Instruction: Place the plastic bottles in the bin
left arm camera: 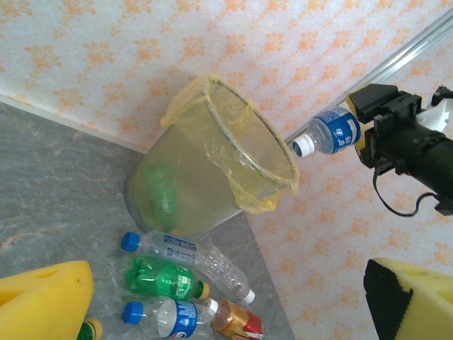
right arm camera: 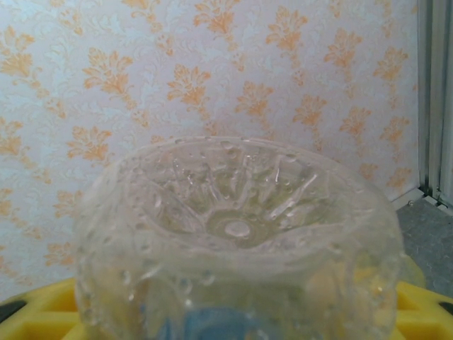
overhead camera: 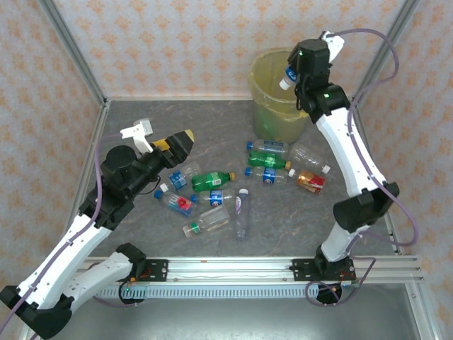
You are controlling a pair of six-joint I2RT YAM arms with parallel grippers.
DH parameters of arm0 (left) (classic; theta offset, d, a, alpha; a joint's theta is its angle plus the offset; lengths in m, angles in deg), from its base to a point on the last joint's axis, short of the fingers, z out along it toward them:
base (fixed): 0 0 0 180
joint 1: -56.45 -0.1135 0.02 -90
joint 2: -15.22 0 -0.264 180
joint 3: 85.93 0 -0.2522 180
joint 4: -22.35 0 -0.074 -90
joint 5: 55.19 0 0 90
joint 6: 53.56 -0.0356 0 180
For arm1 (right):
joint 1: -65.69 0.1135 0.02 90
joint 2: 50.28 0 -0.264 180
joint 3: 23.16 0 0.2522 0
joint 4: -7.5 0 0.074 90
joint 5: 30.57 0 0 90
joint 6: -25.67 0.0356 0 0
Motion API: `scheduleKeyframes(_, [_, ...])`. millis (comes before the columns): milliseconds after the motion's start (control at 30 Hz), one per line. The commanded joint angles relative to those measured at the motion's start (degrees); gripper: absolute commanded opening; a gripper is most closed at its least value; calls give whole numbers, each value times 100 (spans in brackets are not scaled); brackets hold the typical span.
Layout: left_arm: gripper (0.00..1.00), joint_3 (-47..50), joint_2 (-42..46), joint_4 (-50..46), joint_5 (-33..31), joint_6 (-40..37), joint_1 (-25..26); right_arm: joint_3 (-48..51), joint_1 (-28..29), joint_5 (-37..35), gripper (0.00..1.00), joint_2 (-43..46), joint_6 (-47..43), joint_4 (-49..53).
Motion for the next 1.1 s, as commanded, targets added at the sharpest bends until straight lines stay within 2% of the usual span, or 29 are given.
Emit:
scheduleKeyframes(0, [99,-199,134,-221,-184,-176,38,-345,-182,39,58,-368,-71,-17])
scheduleKeyframes(300, [99,-248,335,-514,-395,-256,40,-912,-309,264,58,-1292,44,336])
scheduleKeyframes(567, [99,-305,337,-644,-493,-398,36,-885,-306,403,60,-1367,105,532])
scheduleKeyframes(633, [99,-383,290,-698,-545,-487,42,-920,-306,446,64,-1345,69,573])
scheduleKeyframes(767, [99,-468,202,-723,-554,-599,35,-991,-306,561,83,-1279,-35,655])
scheduleKeyframes(867, [99,-505,133,-729,-558,-654,34,-1019,-305,579,86,-1147,-124,729])
scheduleKeyframes(967, [99,-546,65,-780,-550,-713,36,-991,-305,609,96,-960,-155,800])
scheduleKeyframes(1067, [99,-519,43,-750,-528,-731,34,-868,-297,661,98,-717,-147,870])
